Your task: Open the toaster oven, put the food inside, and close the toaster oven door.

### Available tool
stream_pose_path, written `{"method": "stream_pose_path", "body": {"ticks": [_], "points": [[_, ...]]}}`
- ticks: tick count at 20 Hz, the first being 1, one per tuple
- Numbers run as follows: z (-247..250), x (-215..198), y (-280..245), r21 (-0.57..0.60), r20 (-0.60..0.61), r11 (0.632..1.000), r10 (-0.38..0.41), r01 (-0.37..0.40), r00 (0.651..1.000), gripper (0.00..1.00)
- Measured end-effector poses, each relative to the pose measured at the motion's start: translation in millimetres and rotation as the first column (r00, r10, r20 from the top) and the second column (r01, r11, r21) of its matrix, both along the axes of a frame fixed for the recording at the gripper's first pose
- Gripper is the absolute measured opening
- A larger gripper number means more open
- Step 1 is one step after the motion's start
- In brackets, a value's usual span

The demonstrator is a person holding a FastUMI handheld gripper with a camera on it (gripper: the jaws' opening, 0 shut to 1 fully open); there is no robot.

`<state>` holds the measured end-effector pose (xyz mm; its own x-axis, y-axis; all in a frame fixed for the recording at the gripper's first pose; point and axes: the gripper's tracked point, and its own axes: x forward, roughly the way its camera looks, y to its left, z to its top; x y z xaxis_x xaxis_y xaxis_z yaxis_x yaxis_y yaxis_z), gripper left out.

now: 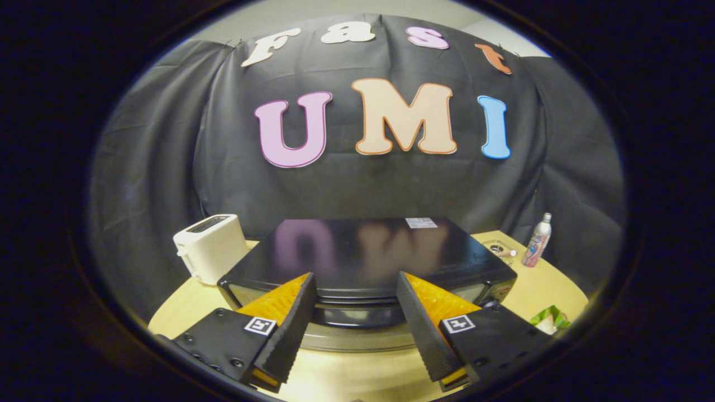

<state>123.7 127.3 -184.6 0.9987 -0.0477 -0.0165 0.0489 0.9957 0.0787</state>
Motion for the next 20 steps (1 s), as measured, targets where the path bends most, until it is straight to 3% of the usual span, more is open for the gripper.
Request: {"method": "stream_pose_path", "body": {"ticks": [8, 14, 20], "points": [[-9.9, -26.1, -0.7, 0.014, -0.027, 1.0, -0.018, 0.019, 0.999, 0.93], [-30.0, -59.2, -2.9, -0.006, -0.158, 0.999, -0.04, 0.04, 0.987, 0.92], [-75.6, -87.7, -4.1, -0.037, -0.3, 0.999, -0.011, 0.0, 0.954, 0.91]]}}
